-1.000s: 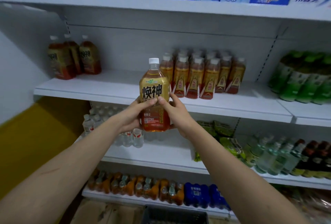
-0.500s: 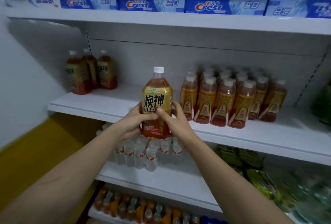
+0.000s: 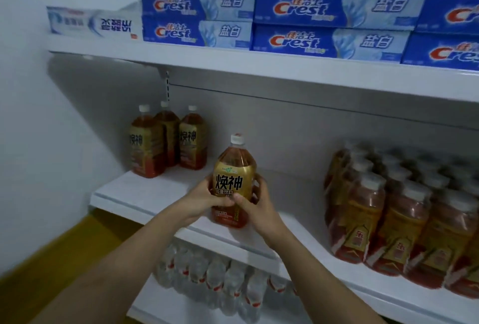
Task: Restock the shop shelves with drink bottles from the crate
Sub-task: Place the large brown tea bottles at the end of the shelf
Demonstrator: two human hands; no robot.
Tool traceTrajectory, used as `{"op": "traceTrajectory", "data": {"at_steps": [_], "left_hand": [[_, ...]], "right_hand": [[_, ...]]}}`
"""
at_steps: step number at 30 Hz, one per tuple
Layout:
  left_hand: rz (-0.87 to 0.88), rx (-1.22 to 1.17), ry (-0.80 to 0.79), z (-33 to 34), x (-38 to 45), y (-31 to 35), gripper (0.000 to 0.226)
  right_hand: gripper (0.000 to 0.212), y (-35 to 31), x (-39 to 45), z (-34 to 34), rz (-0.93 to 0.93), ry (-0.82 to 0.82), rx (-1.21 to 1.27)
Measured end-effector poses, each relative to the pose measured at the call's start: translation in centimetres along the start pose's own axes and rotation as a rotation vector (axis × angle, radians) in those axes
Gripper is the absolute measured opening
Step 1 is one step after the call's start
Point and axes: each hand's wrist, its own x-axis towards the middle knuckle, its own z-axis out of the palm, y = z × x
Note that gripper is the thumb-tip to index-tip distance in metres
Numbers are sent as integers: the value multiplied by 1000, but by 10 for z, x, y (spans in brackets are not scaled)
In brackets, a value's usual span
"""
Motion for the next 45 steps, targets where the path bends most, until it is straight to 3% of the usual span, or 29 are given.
{"op": "traceTrajectory", "data": {"at_steps": [7, 12, 19, 22, 25, 30, 45], "left_hand": [[67, 14, 78, -34, 37, -9, 72], [151, 22, 275, -36, 59, -18, 63], [274, 73, 453, -40, 104, -39, 55], [327, 92, 594, -42, 118, -48, 60], [326, 94, 667, -48, 127, -57, 50], [312, 165, 690, -49, 129, -61, 39], [264, 291, 630, -48, 128, -60, 53]], "right_hand": [[61, 19, 63, 24, 4, -1, -53], [72, 24, 101, 38, 59, 63, -144], [74, 18, 154, 34, 151, -17, -223], [73, 23, 170, 37, 158, 2, -233], [72, 28, 183, 44, 136, 32, -236], [73, 32, 195, 46, 145, 41, -249], [62, 48, 214, 53, 115, 61, -263]]}}
